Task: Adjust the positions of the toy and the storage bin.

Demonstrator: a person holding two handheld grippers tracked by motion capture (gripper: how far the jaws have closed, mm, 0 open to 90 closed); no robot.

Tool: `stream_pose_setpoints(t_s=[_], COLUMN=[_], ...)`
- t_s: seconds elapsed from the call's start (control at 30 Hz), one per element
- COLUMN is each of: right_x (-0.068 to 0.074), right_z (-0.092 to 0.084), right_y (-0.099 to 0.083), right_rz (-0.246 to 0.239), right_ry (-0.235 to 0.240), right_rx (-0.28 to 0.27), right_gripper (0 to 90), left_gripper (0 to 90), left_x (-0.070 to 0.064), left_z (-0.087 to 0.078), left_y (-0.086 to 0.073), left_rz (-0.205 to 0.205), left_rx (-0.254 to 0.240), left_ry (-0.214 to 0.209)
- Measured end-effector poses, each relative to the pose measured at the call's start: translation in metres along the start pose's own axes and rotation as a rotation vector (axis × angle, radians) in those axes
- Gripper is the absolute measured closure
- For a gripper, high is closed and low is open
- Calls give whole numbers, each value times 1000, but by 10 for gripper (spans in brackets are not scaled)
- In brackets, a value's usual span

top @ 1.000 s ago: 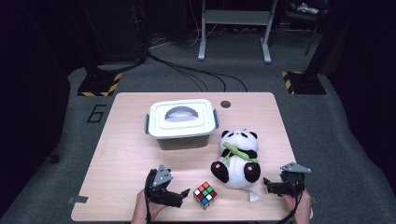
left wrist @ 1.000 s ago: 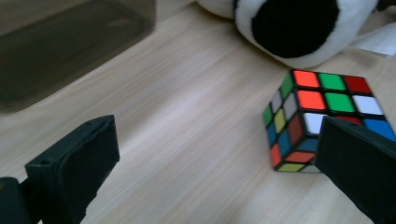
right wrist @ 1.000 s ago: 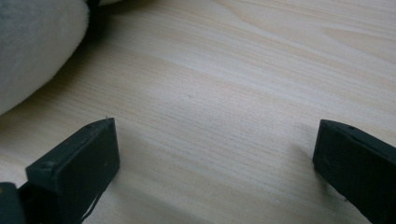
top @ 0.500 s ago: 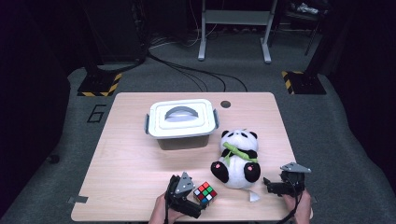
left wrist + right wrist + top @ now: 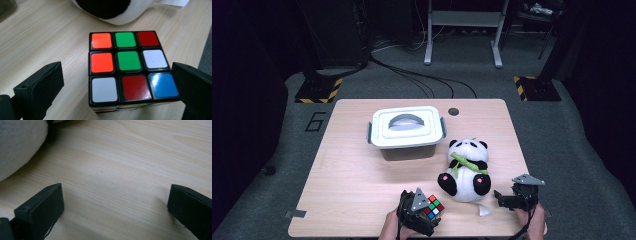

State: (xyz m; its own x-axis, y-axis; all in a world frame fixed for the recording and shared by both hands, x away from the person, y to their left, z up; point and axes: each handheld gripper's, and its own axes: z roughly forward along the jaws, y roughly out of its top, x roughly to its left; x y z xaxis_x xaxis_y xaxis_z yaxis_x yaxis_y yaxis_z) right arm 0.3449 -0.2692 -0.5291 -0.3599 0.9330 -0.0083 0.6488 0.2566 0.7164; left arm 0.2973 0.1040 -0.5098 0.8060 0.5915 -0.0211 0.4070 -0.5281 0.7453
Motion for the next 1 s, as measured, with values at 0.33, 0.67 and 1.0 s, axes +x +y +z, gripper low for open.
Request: stream_pose_setpoints(t_s=[0.33, 0.67, 1.0], right_x=[0, 0, 0], right_z=[0, 0, 0], right_y=[0, 0, 0], right_rz=[0, -1, 0], right_ry=[0, 0, 1], right_rx=[0, -1, -1], right_gripper=[0, 0, 0], left_gripper=[327, 341, 341], left_x=[0, 1, 16], left_z=[1, -5, -21], left_y=[-5, -9, -16], left_rz=[11, 21, -20], left_rx=[-29, -62, -84], left_ry=[6, 10, 65])
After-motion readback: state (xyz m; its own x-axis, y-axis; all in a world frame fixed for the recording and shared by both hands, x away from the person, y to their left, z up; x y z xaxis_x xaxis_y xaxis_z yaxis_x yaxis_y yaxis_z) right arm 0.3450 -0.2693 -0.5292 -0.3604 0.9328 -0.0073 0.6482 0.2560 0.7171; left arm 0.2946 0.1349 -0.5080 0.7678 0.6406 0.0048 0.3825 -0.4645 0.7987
